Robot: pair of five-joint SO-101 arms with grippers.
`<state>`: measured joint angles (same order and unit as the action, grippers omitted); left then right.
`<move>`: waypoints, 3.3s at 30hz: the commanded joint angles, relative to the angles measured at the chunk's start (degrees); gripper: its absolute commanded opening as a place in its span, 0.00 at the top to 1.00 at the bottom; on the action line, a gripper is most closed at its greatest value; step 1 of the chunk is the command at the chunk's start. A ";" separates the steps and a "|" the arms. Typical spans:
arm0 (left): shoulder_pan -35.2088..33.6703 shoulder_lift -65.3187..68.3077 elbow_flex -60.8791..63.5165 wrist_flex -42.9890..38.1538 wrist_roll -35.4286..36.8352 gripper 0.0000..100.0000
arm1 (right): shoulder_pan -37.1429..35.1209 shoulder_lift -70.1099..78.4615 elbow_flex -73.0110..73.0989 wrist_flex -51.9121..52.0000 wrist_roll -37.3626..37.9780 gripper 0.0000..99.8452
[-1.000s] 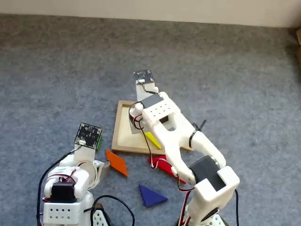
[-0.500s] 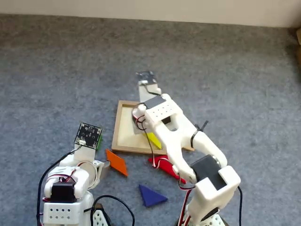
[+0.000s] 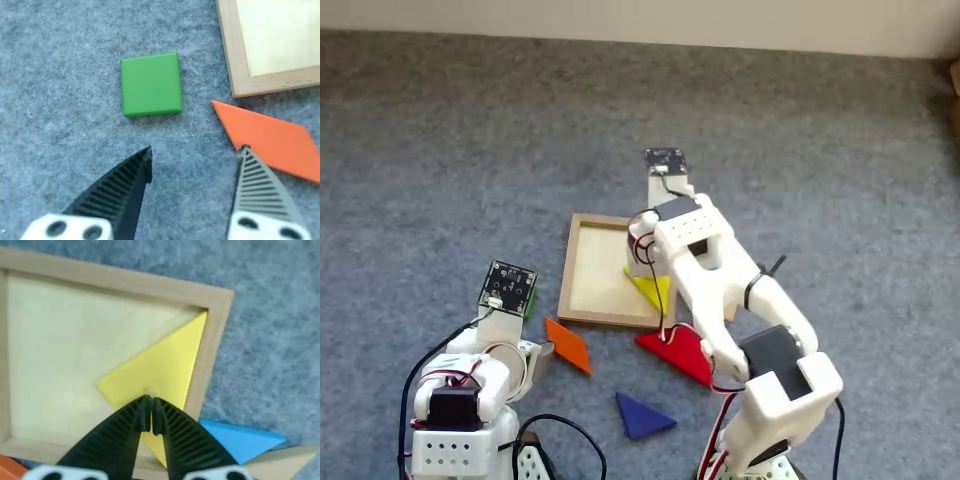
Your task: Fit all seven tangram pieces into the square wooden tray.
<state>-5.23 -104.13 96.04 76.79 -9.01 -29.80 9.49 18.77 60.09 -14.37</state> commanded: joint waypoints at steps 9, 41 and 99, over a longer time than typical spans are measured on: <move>-0.40 -0.04 1.10 0.18 0.35 0.74 | 2.15 -14.90 -1.71 6.64 9.93 0.98; -0.40 -0.04 1.10 0.18 0.35 0.74 | -7.60 -37.58 31.25 6.64 26.02 0.65; -0.40 -0.04 1.10 0.18 0.35 0.74 | -14.11 -16.40 31.69 -4.70 35.34 0.59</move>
<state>-5.23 -104.13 96.04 76.79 -9.01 -43.52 -7.91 50.59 59.82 20.26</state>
